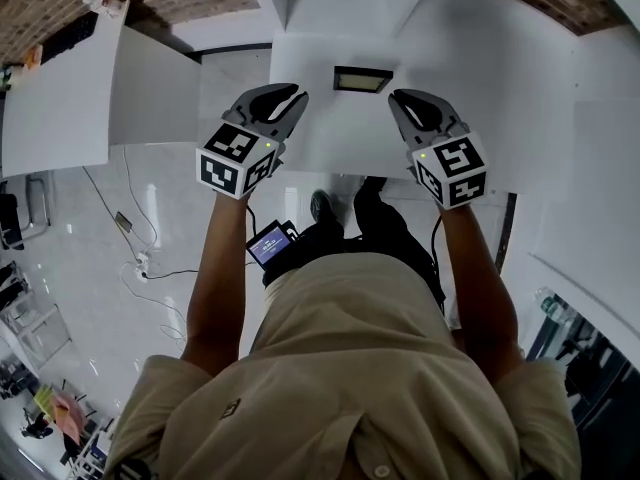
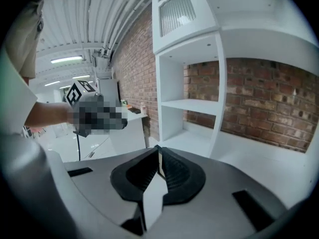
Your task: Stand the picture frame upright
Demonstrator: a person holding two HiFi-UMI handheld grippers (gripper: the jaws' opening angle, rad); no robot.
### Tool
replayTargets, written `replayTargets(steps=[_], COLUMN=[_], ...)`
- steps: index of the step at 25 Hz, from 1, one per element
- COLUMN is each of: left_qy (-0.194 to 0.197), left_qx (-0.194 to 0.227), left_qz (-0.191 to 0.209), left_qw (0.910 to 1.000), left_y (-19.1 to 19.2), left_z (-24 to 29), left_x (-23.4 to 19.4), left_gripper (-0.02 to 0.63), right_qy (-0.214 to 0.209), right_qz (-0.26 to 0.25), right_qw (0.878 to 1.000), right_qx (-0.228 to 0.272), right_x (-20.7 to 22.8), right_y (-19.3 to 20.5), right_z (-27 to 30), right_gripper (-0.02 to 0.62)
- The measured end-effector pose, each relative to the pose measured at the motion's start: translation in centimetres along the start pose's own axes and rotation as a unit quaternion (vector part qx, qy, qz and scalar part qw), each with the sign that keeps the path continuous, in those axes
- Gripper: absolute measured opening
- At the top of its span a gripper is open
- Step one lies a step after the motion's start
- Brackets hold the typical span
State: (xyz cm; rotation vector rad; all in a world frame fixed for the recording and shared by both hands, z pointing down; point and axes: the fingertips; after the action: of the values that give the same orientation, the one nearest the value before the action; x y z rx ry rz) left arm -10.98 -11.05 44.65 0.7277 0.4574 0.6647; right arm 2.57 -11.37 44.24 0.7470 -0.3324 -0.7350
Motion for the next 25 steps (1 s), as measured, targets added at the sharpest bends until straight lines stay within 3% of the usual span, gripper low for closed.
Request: replayTargets(steps=[6,13,21,25], left_qy=[-0.012,-0.020,-0.023,-0.023], left_qx=[0.062,0.124,0.145,0.139], left_qz=[0.038,0.094,0.152,0.159], left_qw=[0.9973,0.9876,0.9774,0.9772], left_y=[-1.4,-3.5,-4.4,-3.1], left_z=[-8.8,-17.7,-23.0,-24.4], left_x=[2.4,7.1,14.4,18.3], left_gripper=[0.011,0.008,0.008,0.008], right_qy=[-0.019,-0.017,-0.015,-0.014], right_qz=[-0.034,-0.061,-0.076,-0.073], right_qw=[0.998,0.994,0.990,0.989], right_qx=[0.039,0.090,0.121,0.130], right_x=[-6.6,-13.2,-16.5,-18.0], right_y=[-4.0,-7.0,-6.2,-3.9], right_z=[-5.8,-13.7,-21.5,-24.7], right_gripper=[0.003,0.003,0.003,0.003])
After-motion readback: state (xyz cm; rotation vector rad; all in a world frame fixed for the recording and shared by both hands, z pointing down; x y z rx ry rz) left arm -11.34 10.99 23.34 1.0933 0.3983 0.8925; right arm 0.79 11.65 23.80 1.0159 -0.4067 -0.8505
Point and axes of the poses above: the fingertips, and each gripper's own axes: z forward along the fingers, x to its right, y out of its underside, and after that the axes turned 13 degrees about -x, right-handed
